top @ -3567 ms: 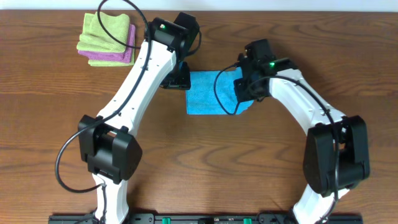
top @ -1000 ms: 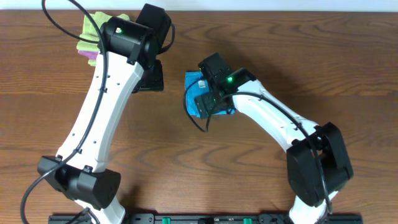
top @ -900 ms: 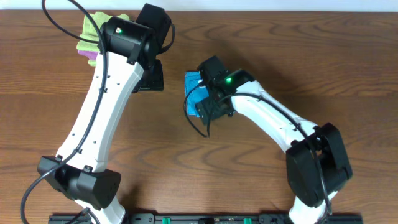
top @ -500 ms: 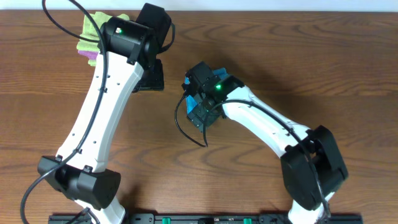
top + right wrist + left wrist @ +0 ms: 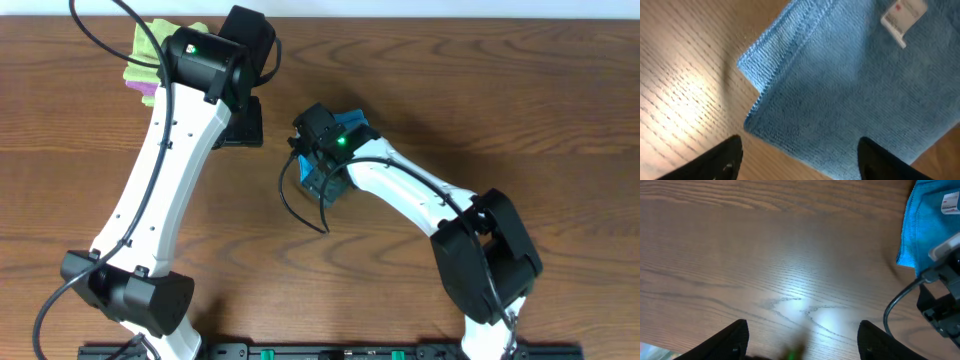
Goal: Fold the cloth
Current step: 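Fold the blue cloth's right part over onto the left with the right gripper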
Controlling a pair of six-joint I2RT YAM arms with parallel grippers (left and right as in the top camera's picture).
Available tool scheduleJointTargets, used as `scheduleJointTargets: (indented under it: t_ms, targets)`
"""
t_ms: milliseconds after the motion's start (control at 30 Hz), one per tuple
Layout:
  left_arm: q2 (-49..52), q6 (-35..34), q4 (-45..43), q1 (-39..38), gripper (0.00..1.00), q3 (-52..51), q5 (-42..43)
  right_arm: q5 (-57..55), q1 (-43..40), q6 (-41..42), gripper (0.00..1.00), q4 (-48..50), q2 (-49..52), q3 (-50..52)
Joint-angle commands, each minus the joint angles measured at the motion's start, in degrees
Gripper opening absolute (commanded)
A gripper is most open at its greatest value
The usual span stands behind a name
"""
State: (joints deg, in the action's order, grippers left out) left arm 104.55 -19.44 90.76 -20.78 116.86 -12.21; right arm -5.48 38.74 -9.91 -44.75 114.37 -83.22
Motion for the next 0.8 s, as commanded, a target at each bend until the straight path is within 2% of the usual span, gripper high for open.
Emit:
scheduleJointTargets:
  t_ms: [0, 467, 633, 767]
  targets:
    - [-1.2, 0.4, 0.3, 0.2, 0.71, 0.0, -0.4, -0.7, 0.8, -0.5, 0.76, 0.4, 0.1, -0.7]
    - [-1.2, 0.4, -0.3, 0.2, 0.71, 0.0, -0.4, -0.8, 1.9, -0.5, 0.74, 0.6, 3.3, -0.7]
    - [-1.2, 0.6, -0.4, 0.2, 0.71, 0.0, -0.4, -2.1, 1.9, -0.5, 0.52, 2.3, 3.7, -0.7]
    - [-1.2, 0.6, -0.4, 0.3, 0.71, 0.0, -0.4, -2.9, 2.0, -0.4, 0.44, 3.7, 3.7, -0.7]
